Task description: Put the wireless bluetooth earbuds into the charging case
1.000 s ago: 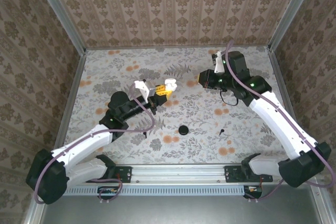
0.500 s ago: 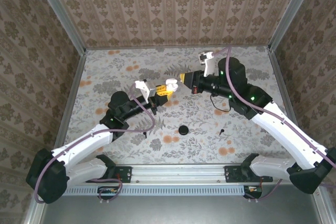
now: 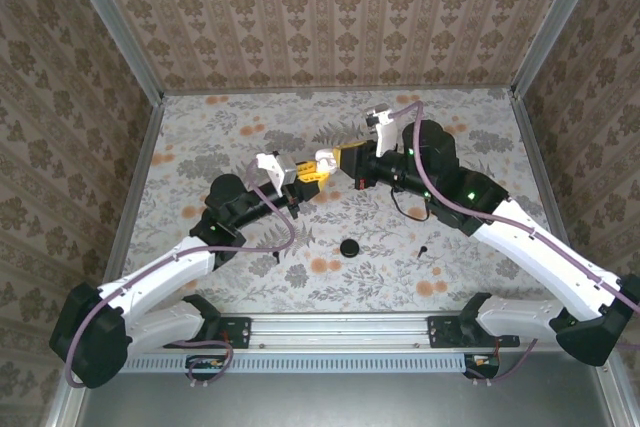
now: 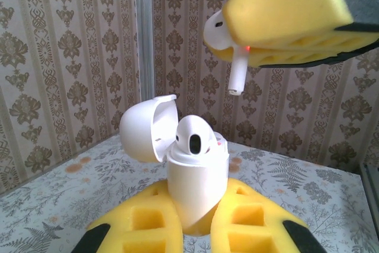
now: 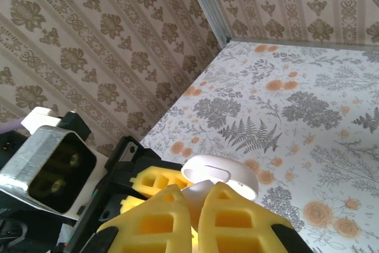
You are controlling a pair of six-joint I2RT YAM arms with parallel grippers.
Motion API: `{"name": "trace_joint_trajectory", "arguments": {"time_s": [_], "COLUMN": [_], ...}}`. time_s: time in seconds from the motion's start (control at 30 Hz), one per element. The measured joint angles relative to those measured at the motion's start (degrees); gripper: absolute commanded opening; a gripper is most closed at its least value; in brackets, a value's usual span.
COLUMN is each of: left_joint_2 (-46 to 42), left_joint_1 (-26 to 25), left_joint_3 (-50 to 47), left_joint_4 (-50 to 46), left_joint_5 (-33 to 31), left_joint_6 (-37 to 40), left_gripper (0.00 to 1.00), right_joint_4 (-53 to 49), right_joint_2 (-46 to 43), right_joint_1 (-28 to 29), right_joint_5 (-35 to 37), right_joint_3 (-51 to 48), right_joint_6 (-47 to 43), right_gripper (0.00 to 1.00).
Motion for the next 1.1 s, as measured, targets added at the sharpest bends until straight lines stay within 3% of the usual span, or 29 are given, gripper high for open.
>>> {"name": "trace_joint_trajectory", "arguments": {"time_s": [1.1], "left_joint_2": [-1.4], "left_joint_1": [-0.3], "left_joint_3": [0.0], "left_joint_4": [-0.1], "left_joint_5": [-0.4], "left_joint_6": [0.0], "left_gripper": [0.0], "right_joint_4": [1.1], "right_joint_2": [2.5], "right_joint_1": [1.1], "right_joint_5": [1.1], "right_joint_3": [-0.2], "right_joint_6": [-0.7], "right_gripper": [0.07]}}
